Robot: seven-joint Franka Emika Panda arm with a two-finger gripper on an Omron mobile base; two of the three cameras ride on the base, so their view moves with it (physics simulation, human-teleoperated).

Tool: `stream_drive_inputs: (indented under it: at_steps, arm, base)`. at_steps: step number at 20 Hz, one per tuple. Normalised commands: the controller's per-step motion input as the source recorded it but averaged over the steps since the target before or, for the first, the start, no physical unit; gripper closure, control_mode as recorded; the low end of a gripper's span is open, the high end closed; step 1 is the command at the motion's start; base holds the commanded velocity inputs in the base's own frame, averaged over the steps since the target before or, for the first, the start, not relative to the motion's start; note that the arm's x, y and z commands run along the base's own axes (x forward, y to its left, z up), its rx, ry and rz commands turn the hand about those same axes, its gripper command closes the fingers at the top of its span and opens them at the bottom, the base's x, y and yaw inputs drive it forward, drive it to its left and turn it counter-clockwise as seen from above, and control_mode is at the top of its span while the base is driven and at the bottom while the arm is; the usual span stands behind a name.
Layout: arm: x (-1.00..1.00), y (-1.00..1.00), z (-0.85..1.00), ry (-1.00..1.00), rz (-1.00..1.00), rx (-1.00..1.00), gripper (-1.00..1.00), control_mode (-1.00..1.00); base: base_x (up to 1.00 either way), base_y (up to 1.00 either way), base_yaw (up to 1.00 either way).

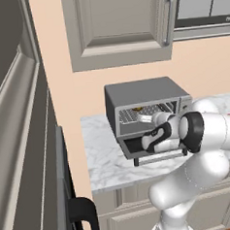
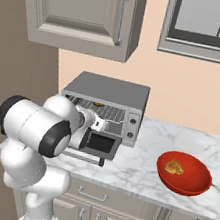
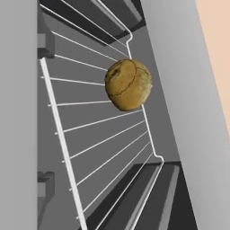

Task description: Pick up the heated bread from the toaster oven and place it in the bowl. Then move the bread bowl to the dining counter.

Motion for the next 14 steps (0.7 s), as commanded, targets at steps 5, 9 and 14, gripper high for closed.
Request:
stream_drive_inputs:
  at_steps: [5, 9, 14]
  arm:
    - [0.35, 0.23, 0.03, 0.07, -0.06, -0.09, -1.00, -1.00]
    - [0.32, 0.18, -0.09, 0.09, -0.05, -0.20, -1.00, -1.00]
    - [0.12, 0.02, -0.28, 0.05, -0.02, -0.18, -1.00, -1.00]
  base:
    - [0.00, 0.00, 0.00]
    - [0.00, 0.00, 0.00]
    - [0.00, 0.00, 0.00]
